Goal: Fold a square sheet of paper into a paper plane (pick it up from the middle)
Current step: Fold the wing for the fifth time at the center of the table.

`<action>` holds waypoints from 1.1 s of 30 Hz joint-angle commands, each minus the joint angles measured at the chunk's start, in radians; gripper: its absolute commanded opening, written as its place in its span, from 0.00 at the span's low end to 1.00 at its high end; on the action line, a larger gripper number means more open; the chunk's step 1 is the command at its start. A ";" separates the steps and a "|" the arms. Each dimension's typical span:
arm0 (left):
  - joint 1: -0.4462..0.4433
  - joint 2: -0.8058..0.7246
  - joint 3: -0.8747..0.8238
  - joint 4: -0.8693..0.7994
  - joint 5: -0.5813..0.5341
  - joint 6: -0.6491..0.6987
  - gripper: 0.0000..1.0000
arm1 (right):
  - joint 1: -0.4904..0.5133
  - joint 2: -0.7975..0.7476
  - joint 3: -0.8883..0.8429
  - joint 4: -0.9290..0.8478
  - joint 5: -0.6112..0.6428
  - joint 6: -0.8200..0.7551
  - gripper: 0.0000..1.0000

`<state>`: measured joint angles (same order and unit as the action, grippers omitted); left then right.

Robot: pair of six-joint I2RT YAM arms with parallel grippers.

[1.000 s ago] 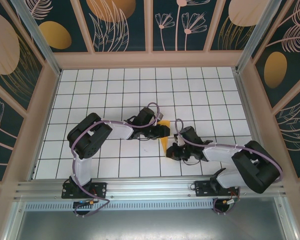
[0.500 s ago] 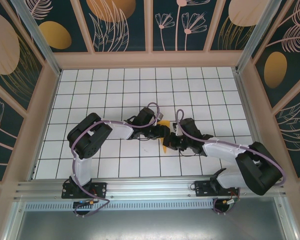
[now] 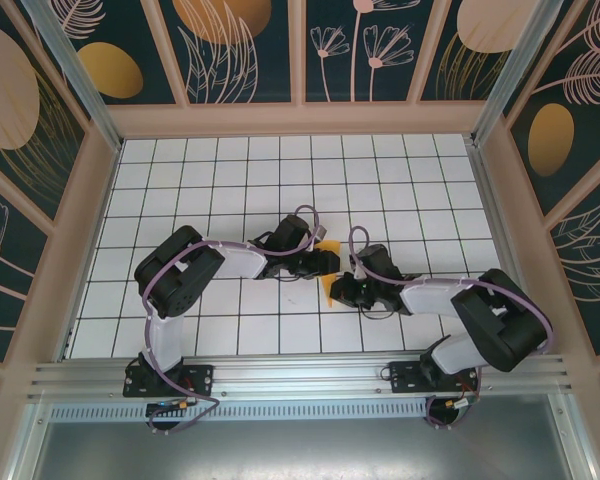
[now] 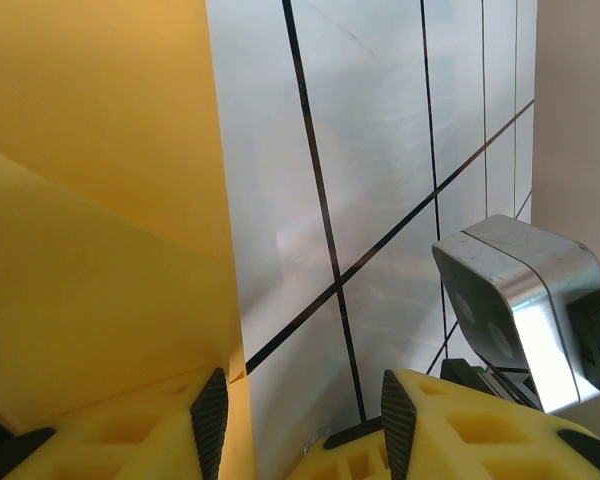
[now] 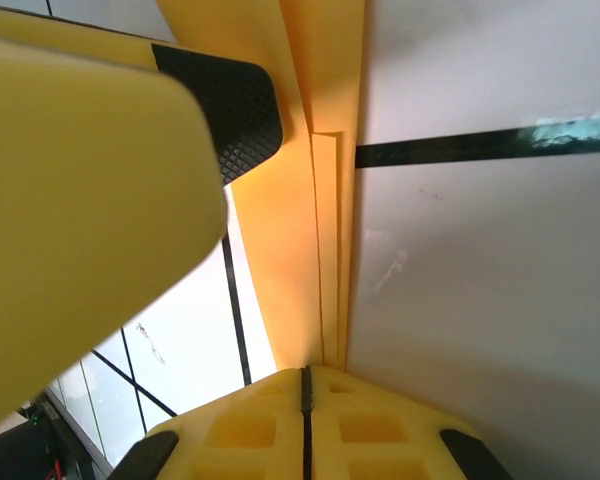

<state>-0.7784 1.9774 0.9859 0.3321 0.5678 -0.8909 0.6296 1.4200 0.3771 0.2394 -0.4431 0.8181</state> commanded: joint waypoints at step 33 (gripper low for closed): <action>0.014 -0.071 0.079 -0.055 -0.037 0.018 0.55 | 0.021 0.066 -0.083 -0.017 -0.014 -0.005 0.05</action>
<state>-0.7769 1.9617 1.0161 0.2989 0.5598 -0.8902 0.6456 1.4559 0.3481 0.3641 -0.4500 0.8436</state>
